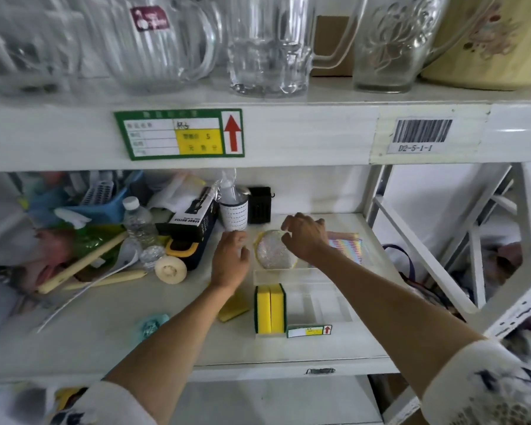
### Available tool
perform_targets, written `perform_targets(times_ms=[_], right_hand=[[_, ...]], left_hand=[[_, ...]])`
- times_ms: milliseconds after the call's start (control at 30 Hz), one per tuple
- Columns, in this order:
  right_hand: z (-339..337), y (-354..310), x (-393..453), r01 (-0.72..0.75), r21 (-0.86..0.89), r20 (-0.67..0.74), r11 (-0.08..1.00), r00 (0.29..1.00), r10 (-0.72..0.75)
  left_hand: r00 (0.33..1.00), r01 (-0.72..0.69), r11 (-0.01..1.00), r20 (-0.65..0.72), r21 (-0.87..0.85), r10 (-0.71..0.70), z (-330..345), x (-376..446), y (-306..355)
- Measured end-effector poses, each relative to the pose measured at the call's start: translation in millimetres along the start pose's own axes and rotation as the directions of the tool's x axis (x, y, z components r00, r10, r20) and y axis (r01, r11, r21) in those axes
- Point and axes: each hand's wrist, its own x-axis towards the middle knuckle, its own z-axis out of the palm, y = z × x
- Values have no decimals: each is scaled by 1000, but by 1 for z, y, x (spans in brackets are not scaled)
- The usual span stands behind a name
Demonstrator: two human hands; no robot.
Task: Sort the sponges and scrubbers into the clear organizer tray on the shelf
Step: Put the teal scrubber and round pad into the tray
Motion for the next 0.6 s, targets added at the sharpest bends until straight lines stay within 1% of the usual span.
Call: perform_targets(times_ms=[133,233,300,367,433,500,600], right_hand=[[16,-51,-2,118,34,140,992,983,-122],[36,-83,-7,207,48,272,977,939,-212],[49,-100,-10,243,31,355,970,904,-238],[64,-114,-12,250,-15,423,968,879,-221],[78,-121,-14,239,-83,466,967,867,-175],[88,-122,-16,204,-129,480,970,869,-118],[99,-120,-18,166,-173,476,971,877,-65]], left_hand=[[997,80,997,-23,-21,-80,-34,-12,-35],[985,166,986,-56,7,-165,-59,-23,-64],[969,235,971,-83,41,-231,-74,-32,-81],[945,318,946,-104,71,-310,-88,-42,-98],[927,373,921,-83,110,-365,-102,-51,-113],[913,405,895,-38,189,-406,-113,-59,-127],[852,502,817,2,283,-524,-126,-70,-145]])
